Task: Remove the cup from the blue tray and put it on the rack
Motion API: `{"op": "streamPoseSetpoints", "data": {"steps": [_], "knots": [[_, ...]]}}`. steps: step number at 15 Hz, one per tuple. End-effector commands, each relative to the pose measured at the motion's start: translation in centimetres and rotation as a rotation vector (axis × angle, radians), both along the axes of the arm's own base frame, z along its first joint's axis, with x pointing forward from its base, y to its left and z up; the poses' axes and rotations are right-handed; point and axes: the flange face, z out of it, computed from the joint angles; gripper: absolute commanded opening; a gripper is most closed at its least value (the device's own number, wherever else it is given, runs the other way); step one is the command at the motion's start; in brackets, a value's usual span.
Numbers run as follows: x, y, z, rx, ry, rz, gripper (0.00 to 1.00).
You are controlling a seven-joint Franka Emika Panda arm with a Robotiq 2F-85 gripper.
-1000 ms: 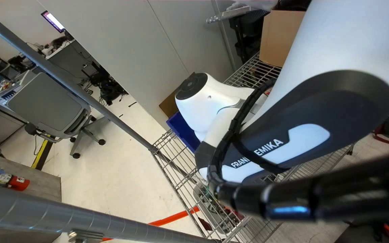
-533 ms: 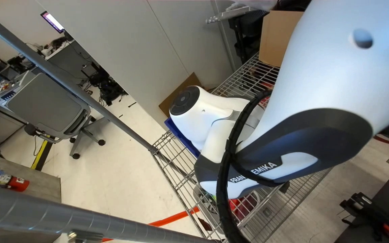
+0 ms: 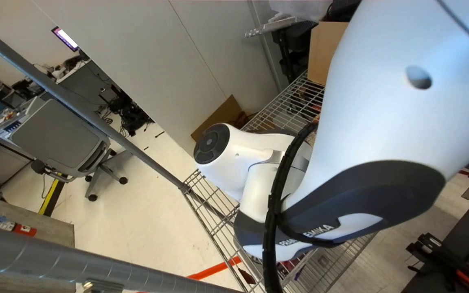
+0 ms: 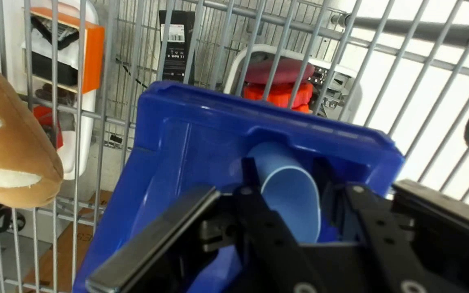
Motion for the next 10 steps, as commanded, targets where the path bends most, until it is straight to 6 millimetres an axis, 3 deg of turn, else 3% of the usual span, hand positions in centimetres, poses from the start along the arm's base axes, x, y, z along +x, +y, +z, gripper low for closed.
{"op": "streamPoseSetpoints", "data": {"steps": [1,5,10], "knots": [[-3.7,-0.4,4.6,0.033,-0.139,0.091,0.12],[-5.7,-3.2,9.2,0.113,-0.362,0.137,0.12],[-1.1,-9.6,16.8,0.166,-0.594,-0.032,0.12]]}}
